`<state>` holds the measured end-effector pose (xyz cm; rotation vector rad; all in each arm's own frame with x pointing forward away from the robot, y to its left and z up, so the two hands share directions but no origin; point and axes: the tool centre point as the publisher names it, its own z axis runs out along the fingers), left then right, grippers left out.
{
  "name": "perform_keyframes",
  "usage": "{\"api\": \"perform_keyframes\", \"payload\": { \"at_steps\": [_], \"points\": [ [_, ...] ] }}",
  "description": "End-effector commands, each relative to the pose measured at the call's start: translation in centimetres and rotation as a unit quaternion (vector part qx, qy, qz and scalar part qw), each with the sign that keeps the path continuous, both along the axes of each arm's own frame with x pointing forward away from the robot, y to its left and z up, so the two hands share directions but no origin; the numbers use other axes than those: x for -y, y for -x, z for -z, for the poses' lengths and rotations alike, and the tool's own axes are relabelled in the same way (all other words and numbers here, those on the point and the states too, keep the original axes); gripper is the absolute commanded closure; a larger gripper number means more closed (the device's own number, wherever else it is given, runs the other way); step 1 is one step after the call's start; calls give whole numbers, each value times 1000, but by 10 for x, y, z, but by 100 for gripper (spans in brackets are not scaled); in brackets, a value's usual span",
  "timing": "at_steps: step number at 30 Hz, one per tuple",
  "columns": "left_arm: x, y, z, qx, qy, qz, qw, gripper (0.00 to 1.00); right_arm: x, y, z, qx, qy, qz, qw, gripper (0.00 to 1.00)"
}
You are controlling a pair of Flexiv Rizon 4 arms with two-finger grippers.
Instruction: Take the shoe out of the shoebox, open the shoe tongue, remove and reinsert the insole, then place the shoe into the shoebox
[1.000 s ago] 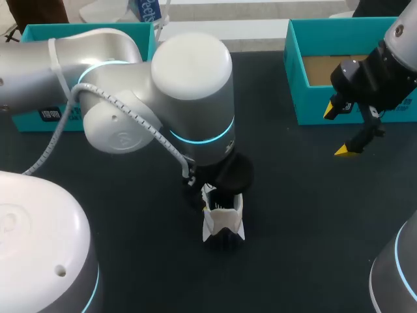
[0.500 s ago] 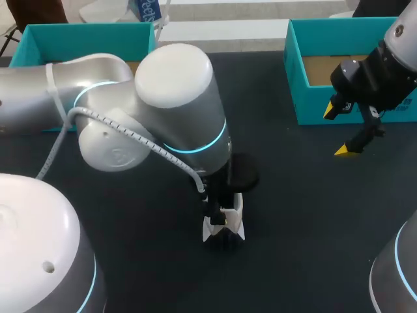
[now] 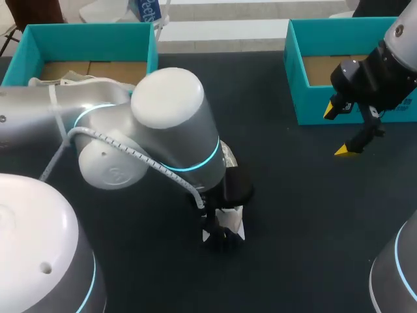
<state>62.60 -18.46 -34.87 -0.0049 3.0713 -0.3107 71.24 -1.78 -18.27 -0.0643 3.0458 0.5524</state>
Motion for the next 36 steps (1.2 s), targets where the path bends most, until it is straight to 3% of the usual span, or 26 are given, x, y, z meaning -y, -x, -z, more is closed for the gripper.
{"api": "perform_keyframes", "payload": {
  "at_steps": [1,11,16,20,23,30,36],
  "points": [
    [19,-1,17,-2,-19,-8,1000,22,-1,-2,1,-1,1,0,1000,0],
    [24,5,43,-6,-54,-22,998,24,-1,-2,1,-1,1,0,1000,0],
    [20,5,53,-5,-68,-27,997,32,-1,-2,1,-1,1,0,1000,0],
    [18,5,61,-7,-77,-28,997,63,-1,-2,1,-1,1,0,1000,0],
    [17,6,64,-10,-80,-28,996,100,-1,-2,1,-1,1,0,1000,0],
    [10,10,60,-40,-85,-20,995,100,-1,-2,1,-1,1,0,1000,0],
    [-2,12,37,-54,-91,-7,994,100,-1,-2,1,-1,1,0,1000,0]
  ]
}}
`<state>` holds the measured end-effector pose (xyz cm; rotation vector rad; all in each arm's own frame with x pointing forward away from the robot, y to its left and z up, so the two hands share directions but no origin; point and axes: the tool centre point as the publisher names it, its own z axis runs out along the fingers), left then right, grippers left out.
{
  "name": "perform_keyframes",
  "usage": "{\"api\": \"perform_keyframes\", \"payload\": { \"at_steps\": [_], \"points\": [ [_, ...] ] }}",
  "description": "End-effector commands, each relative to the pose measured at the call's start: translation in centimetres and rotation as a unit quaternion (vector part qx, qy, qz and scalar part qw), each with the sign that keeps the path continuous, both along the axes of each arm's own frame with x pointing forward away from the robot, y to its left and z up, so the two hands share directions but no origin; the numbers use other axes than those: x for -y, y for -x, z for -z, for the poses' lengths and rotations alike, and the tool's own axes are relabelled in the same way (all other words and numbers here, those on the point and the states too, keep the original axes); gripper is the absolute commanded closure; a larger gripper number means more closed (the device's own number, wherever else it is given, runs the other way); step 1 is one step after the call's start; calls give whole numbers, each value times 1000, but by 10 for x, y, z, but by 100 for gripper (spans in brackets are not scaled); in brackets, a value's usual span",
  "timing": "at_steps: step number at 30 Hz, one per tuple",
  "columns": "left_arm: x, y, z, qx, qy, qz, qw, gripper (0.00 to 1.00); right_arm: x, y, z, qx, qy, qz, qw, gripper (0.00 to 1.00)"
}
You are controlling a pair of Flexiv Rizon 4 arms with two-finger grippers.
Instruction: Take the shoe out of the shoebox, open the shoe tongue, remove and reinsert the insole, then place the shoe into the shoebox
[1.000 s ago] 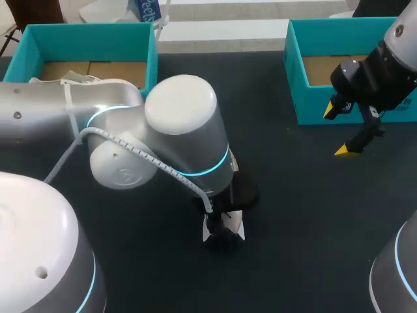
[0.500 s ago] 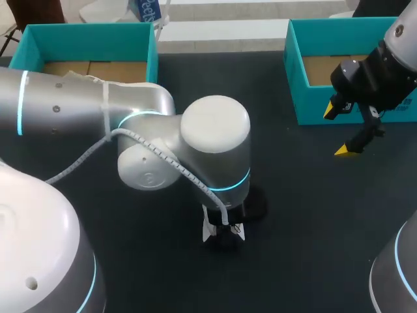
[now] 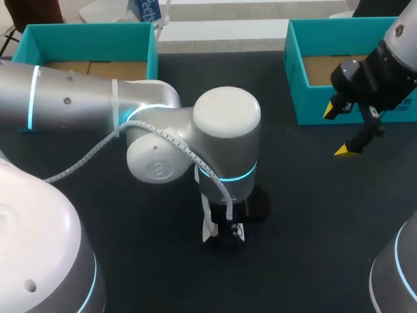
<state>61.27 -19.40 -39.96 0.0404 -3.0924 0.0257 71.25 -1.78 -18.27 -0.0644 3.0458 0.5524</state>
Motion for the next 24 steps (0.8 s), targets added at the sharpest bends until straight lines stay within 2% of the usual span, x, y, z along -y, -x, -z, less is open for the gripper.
{"api": "perform_keyframes", "payload": {
  "at_steps": [1,8,10,13,19,24],
  "points": [
    [-15,-3,-23,-8,-3,3,1000,100,-1,-2,1,-1,1,0,1000,0],
    [-37,-23,-84,-17,-1,29,999,100,-1,-2,1,-1,1,0,1000,0],
    [-40,-28,-94,-12,-2,30,999,100,-1,-2,1,-1,1,0,1000,0],
    [-44,-41,-124,-26,-4,55,998,100,-1,-2,1,-1,1,0,1000,0],
    [-56,-59,-183,10,-5,70,997,100,-1,-2,1,-1,1,0,1000,0],
    [-61,-70,-217,-4,4,77,997,100,-1,-2,1,-1,1,0,1000,0]
  ]
}}
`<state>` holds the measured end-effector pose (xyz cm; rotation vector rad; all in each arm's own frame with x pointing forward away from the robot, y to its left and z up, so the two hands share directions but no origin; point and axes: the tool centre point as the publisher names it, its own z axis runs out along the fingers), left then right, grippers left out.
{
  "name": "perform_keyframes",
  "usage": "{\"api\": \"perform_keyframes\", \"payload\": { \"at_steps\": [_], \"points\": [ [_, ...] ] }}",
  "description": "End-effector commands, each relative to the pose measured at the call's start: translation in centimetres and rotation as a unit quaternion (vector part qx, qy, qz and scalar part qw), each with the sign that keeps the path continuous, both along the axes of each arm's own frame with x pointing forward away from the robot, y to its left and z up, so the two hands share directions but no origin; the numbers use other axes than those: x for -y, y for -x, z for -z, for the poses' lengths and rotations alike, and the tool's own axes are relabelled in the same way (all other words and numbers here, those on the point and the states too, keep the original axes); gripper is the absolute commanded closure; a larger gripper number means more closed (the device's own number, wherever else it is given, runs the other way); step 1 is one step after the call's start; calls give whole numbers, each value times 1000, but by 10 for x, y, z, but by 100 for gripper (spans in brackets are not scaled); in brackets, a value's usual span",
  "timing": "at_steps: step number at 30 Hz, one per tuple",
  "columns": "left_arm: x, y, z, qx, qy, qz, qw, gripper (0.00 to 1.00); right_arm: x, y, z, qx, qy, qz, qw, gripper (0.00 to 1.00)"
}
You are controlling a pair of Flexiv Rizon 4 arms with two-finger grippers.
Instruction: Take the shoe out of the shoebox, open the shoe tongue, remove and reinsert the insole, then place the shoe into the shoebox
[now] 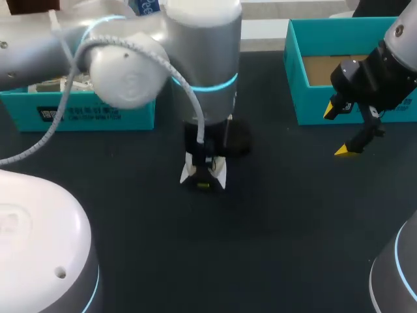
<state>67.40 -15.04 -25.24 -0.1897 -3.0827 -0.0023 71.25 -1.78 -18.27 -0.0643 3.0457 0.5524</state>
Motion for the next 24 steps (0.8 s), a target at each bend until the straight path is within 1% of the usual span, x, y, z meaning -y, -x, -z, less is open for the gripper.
{"api": "perform_keyframes", "payload": {
  "at_steps": [1,4,6,24],
  "points": [
    [-19,-9,-77,-17,17,9,1000,100,-1,-1,1,-1,1,0,1000,0],
    [-20,-6,-90,-19,24,14,999,100,-1,-1,1,-1,1,0,1000,0],
    [-22,-1,-99,-14,36,28,999,100,-1,-1,1,-1,1,0,1000,0],
    [-22,-1,-99,-14,36,28,999,100,-1,-1,1,-1,1,0,1000,0]
  ]
}}
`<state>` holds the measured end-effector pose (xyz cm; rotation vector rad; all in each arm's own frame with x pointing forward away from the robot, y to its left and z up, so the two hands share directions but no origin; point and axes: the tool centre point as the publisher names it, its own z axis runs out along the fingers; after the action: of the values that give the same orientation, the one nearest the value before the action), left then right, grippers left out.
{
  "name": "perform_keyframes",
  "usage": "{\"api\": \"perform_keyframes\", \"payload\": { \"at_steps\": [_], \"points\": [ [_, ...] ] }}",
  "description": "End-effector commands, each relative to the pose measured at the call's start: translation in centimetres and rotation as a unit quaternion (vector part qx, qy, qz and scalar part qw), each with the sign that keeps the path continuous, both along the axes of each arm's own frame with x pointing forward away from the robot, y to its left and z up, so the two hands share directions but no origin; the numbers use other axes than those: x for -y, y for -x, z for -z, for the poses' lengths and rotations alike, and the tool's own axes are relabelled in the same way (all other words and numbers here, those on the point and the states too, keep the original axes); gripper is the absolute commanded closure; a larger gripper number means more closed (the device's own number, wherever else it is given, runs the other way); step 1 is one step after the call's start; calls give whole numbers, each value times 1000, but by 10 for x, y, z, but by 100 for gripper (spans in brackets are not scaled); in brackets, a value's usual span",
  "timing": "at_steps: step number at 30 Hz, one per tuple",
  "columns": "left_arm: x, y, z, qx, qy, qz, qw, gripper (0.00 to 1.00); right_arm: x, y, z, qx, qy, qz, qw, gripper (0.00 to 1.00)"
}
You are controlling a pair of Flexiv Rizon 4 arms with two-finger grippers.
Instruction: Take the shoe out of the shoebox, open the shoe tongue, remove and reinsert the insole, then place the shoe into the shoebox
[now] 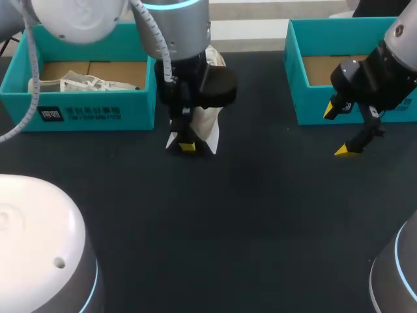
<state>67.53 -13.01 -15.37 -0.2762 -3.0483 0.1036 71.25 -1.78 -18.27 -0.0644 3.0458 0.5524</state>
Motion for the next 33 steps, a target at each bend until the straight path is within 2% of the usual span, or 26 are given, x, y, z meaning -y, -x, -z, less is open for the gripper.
{"api": "perform_keyframes", "payload": {
  "at_steps": [1,2,6,7,9,11,18,23,27,33],
  "points": [
    [-2,0,-1,1,1,0,1000,100,-1,-1,1,-1,1,0,1000,0],
    [-8,-2,-1,20,5,19,1000,100,-1,-1,1,-1,1,0,1000,0],
    [-30,-22,-5,19,-8,42,999,100,-1,-1,1,-1,1,0,1000,0],
    [-35,-25,-6,47,-7,48,998,100,-1,-1,1,-1,1,0,1000,0],
    [-45,-35,-8,30,-14,52,998,100,-1,-1,1,-1,1,0,1000,0],
    [-53,-42,-9,41,-18,55,997,100,-1,-1,1,-1,1,0,1000,0],
    [-99,-89,-10,43,-27,54,997,100,-1,-1,1,-1,1,0,1000,0],
    [-131,-130,2,55,-46,50,996,100,-1,-1,1,-1,1,0,1000,0],
    [-161,-158,4,40,-37,55,997,100,-1,-1,1,-1,1,0,1000,0],
    [-207,-203,5,72,-73,33,994,100,-1,-1,1,-1,1,0,1000,0]
  ]
}}
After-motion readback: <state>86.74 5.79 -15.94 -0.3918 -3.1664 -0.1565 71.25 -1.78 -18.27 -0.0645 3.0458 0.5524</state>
